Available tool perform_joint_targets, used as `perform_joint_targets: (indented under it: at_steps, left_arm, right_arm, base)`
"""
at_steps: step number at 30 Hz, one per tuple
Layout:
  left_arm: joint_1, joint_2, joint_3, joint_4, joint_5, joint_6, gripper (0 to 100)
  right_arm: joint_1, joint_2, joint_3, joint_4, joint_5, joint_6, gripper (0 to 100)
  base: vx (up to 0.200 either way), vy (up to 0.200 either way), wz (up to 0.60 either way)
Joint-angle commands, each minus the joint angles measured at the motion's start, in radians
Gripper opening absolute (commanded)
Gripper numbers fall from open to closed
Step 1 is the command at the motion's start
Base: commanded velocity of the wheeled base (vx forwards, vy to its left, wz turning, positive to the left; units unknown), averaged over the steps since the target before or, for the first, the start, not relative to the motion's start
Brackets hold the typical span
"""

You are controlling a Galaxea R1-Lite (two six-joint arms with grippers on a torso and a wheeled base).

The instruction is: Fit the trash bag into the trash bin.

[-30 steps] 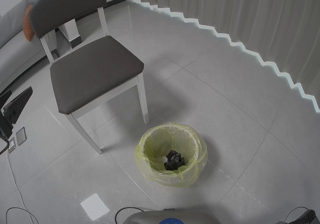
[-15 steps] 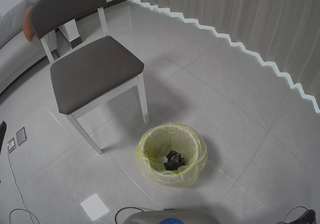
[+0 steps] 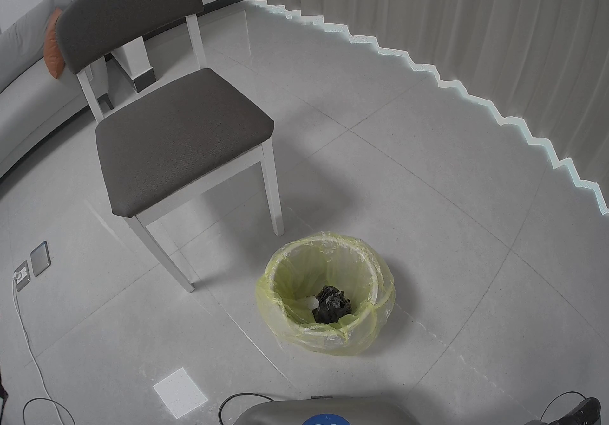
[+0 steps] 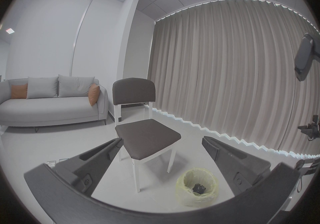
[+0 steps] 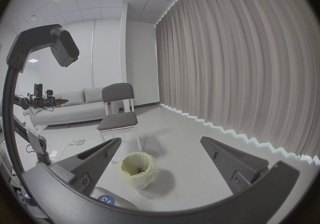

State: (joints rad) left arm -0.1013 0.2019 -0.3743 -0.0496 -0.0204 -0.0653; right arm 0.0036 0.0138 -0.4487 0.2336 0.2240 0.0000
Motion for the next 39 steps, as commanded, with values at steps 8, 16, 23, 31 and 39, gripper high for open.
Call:
perform_joint_targets:
  at_steps: [8, 16, 23, 31, 39]
  left_arm:
    - [0.014, -0.108, 0.018, 0.068, -0.009, -0.01, 100]
    - [0.025, -0.111, 0.018, 0.063, -0.006, -0.011, 100]
    - [0.107, -0.159, -0.003, 0.07, -0.041, 0.001, 100]
    - [0.109, -0.194, 0.084, 0.062, -0.027, 0.002, 100]
    - [0.107, -0.202, 0.319, -0.082, 0.051, 0.094, 100]
  right_arm:
    - [0.001, -0.006, 0.042, -0.014, -0.018, -0.008, 100]
    - [-0.001, -0.006, 0.104, -0.111, -0.058, -0.009, 100]
    - [-0.001, -0.006, 0.188, -0.22, -0.058, -0.043, 100]
    - [-0.001, -0.006, 0.266, -0.283, -0.066, -0.048, 100]
    - [-0.001, -0.006, 0.386, -0.47, -0.155, -0.054, 100]
  base:
    - [0.0, 0.0, 0.0]
    - [0.0, 0.0, 0.0]
    - [0.0, 0.0, 0.0]
    - [0.0, 0.0, 0.0]
    - [0.0, 0.0, 0.0]
